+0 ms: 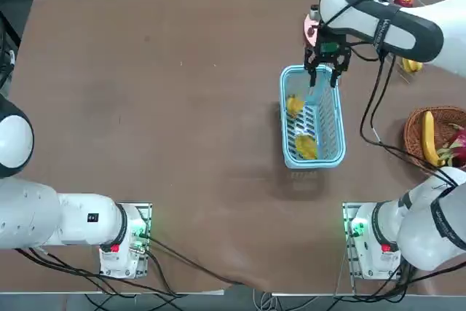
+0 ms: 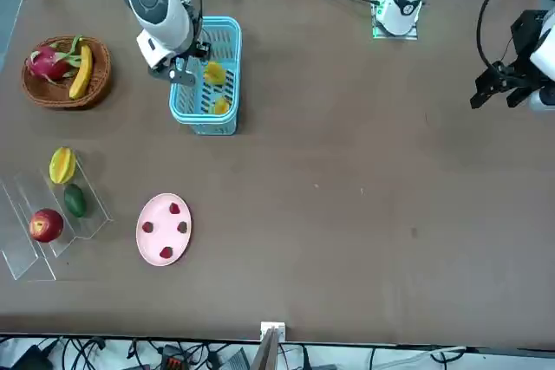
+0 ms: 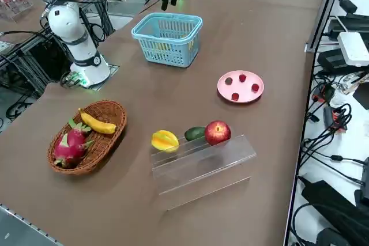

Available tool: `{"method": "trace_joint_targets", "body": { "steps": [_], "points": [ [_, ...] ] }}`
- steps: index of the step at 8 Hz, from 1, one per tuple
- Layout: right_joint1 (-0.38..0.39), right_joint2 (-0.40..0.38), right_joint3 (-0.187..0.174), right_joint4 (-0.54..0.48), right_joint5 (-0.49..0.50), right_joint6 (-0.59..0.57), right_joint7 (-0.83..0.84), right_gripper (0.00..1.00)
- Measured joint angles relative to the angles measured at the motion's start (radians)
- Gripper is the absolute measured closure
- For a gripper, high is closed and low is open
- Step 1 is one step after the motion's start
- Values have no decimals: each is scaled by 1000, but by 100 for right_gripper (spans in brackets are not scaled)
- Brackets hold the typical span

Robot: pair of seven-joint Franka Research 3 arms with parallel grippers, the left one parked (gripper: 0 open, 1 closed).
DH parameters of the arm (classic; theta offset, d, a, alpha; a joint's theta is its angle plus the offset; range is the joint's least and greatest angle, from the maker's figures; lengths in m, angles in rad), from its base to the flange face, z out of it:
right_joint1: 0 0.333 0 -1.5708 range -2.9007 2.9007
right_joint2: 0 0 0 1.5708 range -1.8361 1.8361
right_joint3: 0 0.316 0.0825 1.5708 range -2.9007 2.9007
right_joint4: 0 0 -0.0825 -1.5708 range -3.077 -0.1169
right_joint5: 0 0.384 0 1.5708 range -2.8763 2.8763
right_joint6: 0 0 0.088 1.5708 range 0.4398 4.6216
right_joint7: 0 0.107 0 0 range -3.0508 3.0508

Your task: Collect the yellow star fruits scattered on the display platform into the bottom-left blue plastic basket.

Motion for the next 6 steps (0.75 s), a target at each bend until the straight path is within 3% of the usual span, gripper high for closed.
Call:
{"method": "trace_joint_targets", "body": {
  "steps": [1,3,4,6],
  "points": [
    [-43,-3,-33,27,-20,1,-34,0],
    [-232,5,-85,115,-64,13,-204,1],
    [-348,37,-97,174,-71,16,-313,3],
    [-554,180,-101,304,-75,64,-569,7]
  ]
}}
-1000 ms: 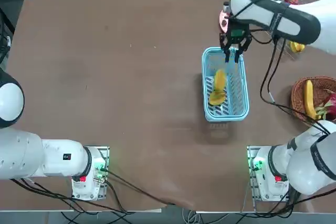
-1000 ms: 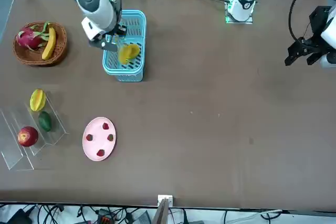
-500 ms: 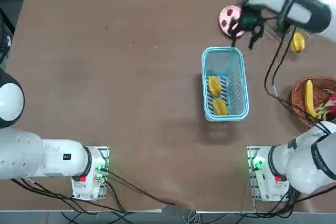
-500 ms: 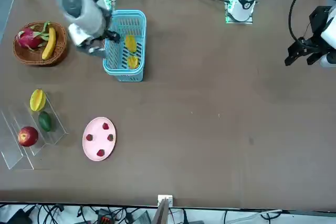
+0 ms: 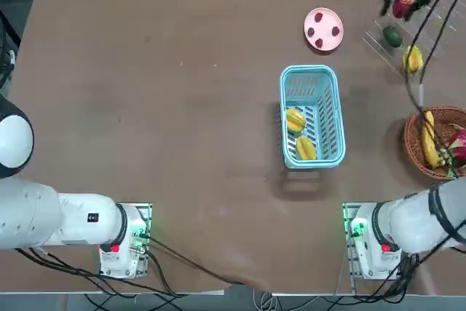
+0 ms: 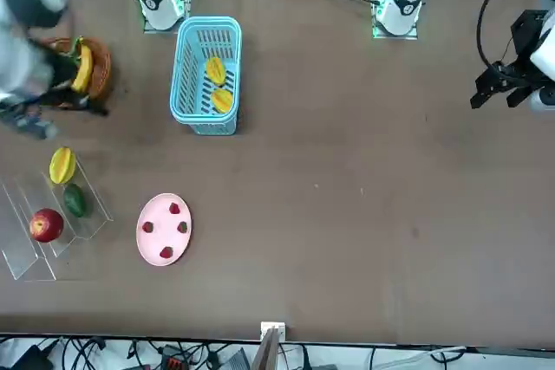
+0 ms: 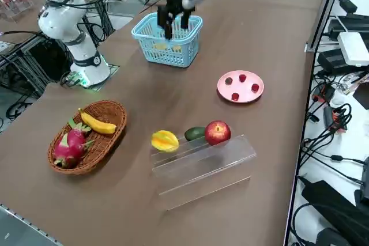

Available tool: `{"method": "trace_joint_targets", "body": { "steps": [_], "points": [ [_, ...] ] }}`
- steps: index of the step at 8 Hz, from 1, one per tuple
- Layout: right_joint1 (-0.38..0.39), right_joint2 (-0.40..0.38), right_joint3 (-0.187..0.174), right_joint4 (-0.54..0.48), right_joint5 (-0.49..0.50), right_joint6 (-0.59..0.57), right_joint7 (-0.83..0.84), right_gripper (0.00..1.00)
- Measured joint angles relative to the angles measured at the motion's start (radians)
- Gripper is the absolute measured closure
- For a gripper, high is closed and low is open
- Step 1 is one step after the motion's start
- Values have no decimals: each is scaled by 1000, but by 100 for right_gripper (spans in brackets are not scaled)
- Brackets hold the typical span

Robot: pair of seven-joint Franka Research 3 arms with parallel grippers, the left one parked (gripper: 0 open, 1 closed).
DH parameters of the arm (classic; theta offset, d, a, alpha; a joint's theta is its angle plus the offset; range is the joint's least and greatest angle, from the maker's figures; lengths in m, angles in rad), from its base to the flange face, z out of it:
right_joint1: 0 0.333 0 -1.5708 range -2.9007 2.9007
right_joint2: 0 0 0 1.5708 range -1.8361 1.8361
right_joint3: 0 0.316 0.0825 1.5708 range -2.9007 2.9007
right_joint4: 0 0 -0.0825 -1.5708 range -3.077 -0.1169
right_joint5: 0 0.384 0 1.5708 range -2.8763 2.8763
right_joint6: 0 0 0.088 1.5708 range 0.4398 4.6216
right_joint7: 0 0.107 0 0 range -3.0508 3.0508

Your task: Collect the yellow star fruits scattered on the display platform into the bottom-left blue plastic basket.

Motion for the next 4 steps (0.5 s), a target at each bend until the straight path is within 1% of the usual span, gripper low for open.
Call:
{"method": "trace_joint_targets", "body": {
  "steps": [1,2,3,4],
  "points": [
    [-88,89,0,59,0,40,-145,7],
    [-194,196,0,102,0,128,-336,7],
    [-246,246,1,108,1,167,-420,7],
    [-296,276,2,92,2,204,-500,7]
  ]
}}
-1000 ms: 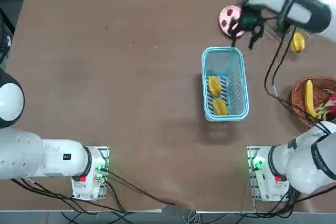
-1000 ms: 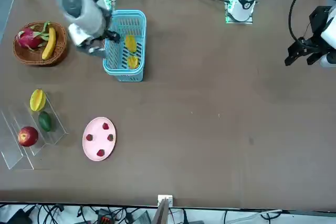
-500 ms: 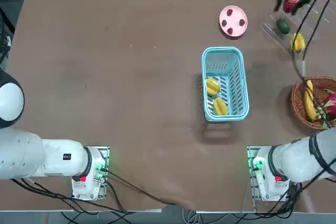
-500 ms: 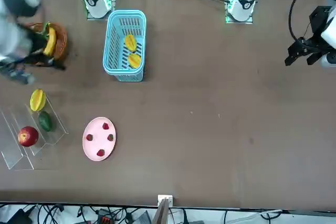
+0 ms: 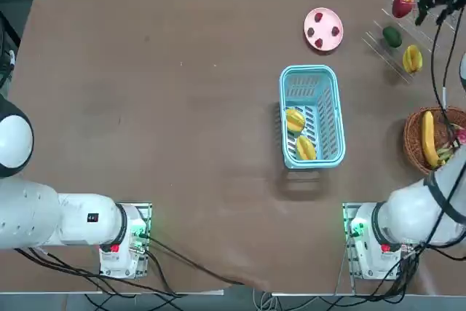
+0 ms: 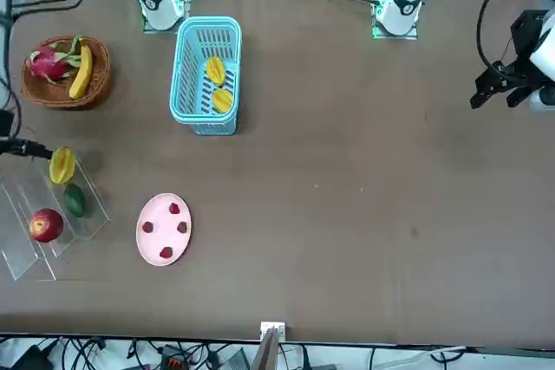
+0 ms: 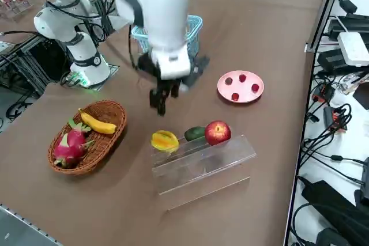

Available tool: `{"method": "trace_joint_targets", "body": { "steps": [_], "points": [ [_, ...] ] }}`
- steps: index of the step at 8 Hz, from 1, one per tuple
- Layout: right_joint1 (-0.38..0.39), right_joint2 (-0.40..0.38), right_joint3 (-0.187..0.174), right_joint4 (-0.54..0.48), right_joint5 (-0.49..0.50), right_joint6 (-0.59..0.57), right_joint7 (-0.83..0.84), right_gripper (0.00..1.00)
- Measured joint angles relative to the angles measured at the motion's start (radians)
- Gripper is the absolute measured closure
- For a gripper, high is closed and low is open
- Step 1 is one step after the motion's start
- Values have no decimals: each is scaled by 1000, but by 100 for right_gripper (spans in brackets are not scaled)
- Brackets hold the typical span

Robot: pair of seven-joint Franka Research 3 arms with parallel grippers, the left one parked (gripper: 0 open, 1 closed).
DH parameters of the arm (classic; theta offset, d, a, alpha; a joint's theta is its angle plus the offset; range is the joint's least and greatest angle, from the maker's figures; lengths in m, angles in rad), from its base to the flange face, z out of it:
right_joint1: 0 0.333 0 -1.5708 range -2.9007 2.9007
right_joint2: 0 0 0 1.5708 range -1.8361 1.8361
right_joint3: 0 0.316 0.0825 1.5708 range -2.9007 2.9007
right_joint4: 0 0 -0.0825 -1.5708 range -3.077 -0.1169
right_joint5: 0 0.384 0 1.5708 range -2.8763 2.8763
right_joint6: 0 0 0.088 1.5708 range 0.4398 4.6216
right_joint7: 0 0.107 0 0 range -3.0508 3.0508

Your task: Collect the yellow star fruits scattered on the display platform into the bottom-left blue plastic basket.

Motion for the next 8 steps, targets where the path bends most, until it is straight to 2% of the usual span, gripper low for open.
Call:
{"method": "trace_joint_targets", "body": {
  "steps": [3,5,8],
  "points": [
    [-65,12,4,-147,3,190,-99,7],
    [-82,12,4,-192,32,218,-114,8],
    [-85,15,14,-207,45,250,-120,8]
  ]
}}
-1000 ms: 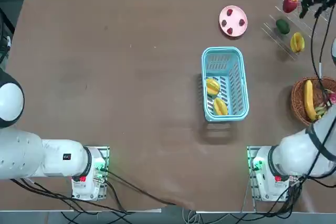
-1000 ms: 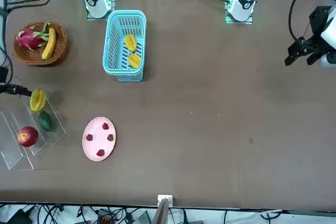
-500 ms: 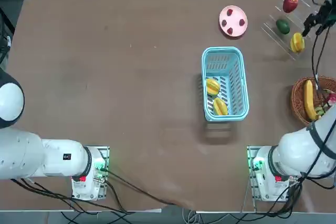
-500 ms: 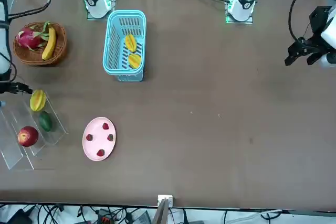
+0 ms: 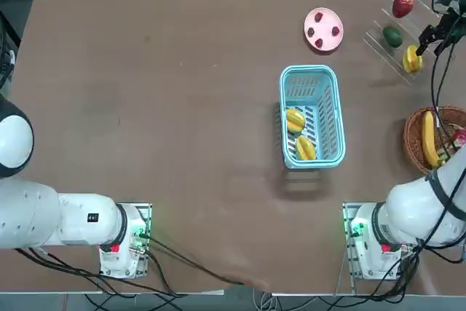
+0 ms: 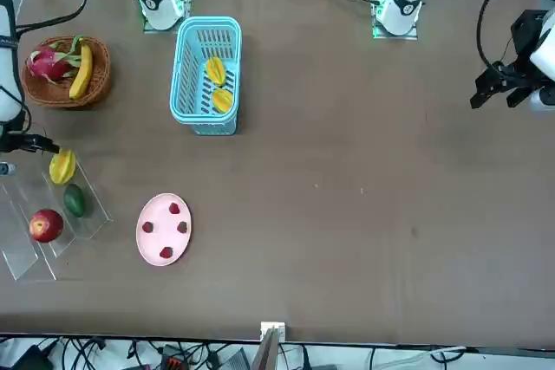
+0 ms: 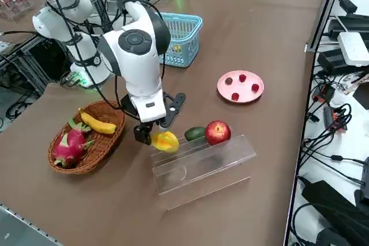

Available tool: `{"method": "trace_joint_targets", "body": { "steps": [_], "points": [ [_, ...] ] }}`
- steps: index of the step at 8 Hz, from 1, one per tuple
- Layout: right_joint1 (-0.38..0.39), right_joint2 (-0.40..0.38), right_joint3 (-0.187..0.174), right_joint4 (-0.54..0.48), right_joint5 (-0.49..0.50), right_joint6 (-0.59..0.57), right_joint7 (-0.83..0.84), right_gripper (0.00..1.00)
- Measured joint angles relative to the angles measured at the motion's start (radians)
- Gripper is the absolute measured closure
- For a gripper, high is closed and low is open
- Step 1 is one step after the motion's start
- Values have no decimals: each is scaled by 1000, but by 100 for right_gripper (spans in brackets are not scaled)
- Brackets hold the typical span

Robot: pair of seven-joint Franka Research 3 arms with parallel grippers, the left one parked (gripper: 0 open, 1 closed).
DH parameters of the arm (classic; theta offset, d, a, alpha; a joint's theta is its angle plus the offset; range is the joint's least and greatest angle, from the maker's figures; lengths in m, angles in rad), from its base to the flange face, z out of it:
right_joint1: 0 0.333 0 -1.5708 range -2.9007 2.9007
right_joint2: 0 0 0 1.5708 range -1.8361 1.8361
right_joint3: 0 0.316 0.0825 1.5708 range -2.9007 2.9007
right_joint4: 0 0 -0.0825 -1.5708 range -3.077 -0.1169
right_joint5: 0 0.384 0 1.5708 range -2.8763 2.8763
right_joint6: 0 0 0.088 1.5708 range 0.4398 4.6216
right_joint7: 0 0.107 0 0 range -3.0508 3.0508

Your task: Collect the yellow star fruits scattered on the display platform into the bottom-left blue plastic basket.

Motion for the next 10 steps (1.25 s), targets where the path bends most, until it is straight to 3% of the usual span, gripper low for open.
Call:
{"method": "trace_joint_targets", "body": {
  "steps": [4,7,9,10],
  "points": [
    [-1,30,6,-13,22,43,-3,9],
    [-1,41,7,-13,25,51,-4,24],
    [-1,42,7,-13,42,50,-5,69],
    [0,39,8,-13,44,46,-6,79]
  ]
}}
